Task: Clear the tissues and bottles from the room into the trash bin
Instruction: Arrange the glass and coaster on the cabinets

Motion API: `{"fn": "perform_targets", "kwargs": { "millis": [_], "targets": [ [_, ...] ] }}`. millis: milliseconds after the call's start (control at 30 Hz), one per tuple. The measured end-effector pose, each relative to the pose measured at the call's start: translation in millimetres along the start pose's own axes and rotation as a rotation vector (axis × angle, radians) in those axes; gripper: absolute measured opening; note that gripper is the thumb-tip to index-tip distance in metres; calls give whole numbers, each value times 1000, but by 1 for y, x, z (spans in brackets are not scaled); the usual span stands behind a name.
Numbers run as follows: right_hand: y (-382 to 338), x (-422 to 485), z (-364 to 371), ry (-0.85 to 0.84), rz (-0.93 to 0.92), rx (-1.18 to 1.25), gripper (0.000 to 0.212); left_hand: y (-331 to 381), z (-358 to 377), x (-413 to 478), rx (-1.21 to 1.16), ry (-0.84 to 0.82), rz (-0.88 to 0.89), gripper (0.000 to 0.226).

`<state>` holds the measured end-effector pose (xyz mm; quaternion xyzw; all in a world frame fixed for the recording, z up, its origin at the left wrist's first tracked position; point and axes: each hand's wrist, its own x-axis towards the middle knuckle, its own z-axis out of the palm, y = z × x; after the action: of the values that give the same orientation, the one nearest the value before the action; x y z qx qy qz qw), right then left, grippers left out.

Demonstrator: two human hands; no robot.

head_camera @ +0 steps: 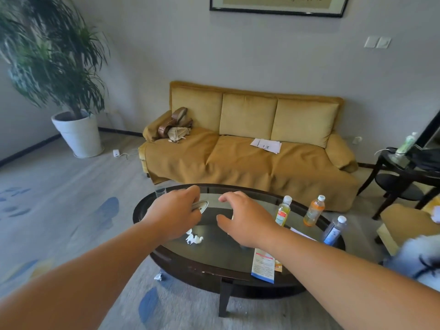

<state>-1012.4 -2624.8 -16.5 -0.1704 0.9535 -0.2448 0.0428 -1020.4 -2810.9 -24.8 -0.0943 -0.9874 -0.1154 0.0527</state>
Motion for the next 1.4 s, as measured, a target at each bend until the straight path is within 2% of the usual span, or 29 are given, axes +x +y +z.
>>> {"fn": "perform_targets", "kwargs": {
  "millis": [200,667,833,1100,1400],
  "targets": [
    [13,37,15,-5,56,10,46,-29,17,33,-16,-44,11,11],
    [-28,168,78,15,172,16,47,-189,23,125,-45,-105,35,8],
    [-35,204,94,-19,180,22,45,-224,38,150,-51,-141,16,13],
    [-10,274,111,-99,164,57,44,-257,66,192,-67,-206,-97,11],
    [17,361,120,-189,91,82,48,-286,71,238,-58,-199,-244,6]
  ]
}}
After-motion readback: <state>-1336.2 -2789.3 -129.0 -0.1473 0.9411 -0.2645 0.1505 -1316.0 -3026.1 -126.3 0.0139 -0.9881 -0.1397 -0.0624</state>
